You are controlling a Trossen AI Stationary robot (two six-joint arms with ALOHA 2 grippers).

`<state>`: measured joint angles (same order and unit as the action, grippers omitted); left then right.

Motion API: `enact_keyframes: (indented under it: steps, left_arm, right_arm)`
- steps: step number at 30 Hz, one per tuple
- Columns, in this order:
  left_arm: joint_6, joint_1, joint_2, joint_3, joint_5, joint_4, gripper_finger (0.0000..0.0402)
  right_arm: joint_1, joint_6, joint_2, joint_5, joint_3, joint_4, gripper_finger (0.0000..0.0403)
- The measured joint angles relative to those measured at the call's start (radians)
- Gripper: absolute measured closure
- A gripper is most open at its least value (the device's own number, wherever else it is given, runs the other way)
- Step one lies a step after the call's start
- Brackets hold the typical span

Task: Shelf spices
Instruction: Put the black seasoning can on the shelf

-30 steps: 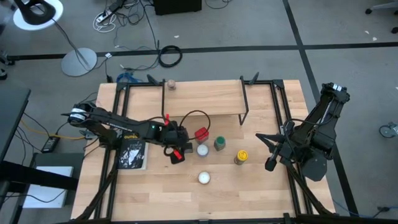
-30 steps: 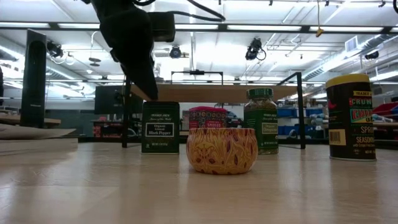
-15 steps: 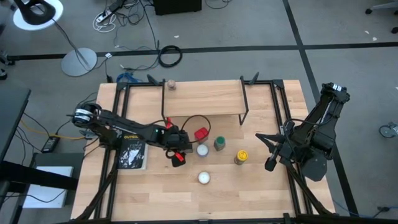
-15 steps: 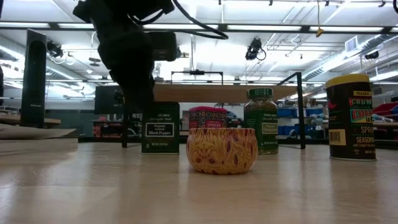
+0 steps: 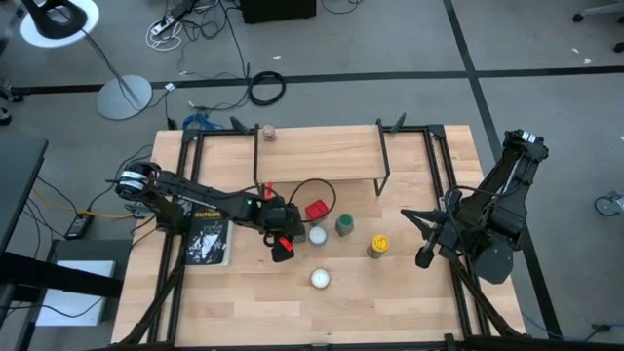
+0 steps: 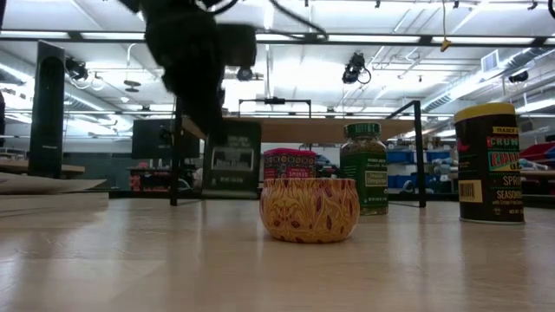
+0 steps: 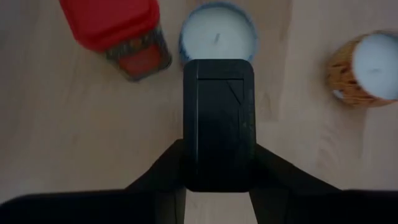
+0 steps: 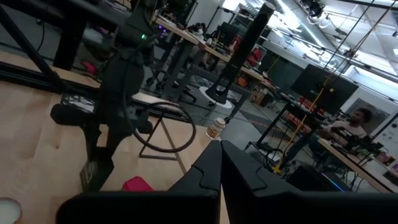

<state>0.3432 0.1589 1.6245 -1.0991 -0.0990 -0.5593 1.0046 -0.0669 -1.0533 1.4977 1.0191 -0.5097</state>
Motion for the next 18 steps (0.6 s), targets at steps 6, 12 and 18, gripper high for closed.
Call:
enact_keyframes:
  steps: [6,12,18]
  left_arm:
    - [-0.083,-0.002,0.0,-0.218,-0.001,-0.24,0.028]
    - [-0.216,-0.021,0.0,-0.561,-0.088,-0.46,0.028]
    - [-0.333,-0.185,-0.004,-0.787,-0.109,-0.599,0.028]
  right_arm:
    - [0.0,0.0,0.0,0.0,0.0,0.0,0.0401]
    - [0.0,0.005,0.0,0.0,0.0,0.0,0.0397]
    - [0.0,0.007,0.0,0.0,0.0,-0.001,0.0401]
